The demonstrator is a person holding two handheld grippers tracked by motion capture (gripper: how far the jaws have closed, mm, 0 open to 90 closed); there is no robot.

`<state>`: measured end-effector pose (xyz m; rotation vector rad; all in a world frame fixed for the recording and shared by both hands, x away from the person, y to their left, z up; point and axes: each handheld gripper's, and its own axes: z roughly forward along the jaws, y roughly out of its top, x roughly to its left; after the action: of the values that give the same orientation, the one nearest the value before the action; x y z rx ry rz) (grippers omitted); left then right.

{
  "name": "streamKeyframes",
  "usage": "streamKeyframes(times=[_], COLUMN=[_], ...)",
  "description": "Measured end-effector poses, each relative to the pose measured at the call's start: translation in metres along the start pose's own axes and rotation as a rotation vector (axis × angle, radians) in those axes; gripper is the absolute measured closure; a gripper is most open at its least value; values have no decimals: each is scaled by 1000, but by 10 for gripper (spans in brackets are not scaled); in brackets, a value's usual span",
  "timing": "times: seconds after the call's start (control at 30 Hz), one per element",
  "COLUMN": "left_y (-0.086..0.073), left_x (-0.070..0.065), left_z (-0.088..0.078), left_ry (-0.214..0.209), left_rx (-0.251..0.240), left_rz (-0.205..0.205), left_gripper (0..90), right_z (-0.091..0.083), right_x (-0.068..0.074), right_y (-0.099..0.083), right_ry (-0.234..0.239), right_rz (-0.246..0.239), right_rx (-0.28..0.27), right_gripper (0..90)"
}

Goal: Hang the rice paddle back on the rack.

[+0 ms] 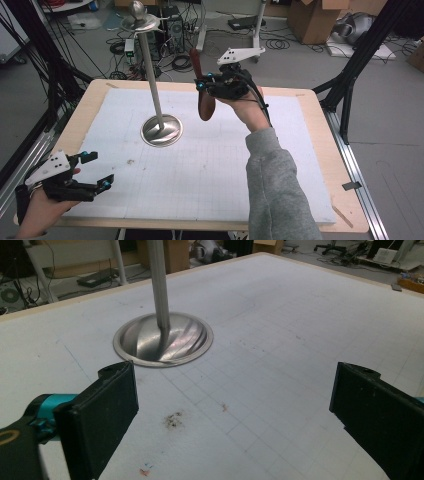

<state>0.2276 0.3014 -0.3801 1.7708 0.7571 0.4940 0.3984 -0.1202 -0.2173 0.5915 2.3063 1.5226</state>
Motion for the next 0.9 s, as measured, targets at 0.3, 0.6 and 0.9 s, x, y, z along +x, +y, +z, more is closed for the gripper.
streamKeyframes(times=[0.3, 0.6, 0.9], left_y=[-5, -6, -9], left_x=[3, 5, 6], left_z=[-4, -7, -12], left_ry=[22, 32, 37], left_rx=[20, 17, 21], left_rz=[-5, -11, -14], left_gripper=[59, 59, 59], right_z=[5, 18, 24], right_x=[1, 13, 16], right_y=[8, 27, 38], right_ry=[9, 7, -12], right_rz=[-15, -49, -23], right_rx=[-9, -16, -37], right_gripper=[778, 778, 778])
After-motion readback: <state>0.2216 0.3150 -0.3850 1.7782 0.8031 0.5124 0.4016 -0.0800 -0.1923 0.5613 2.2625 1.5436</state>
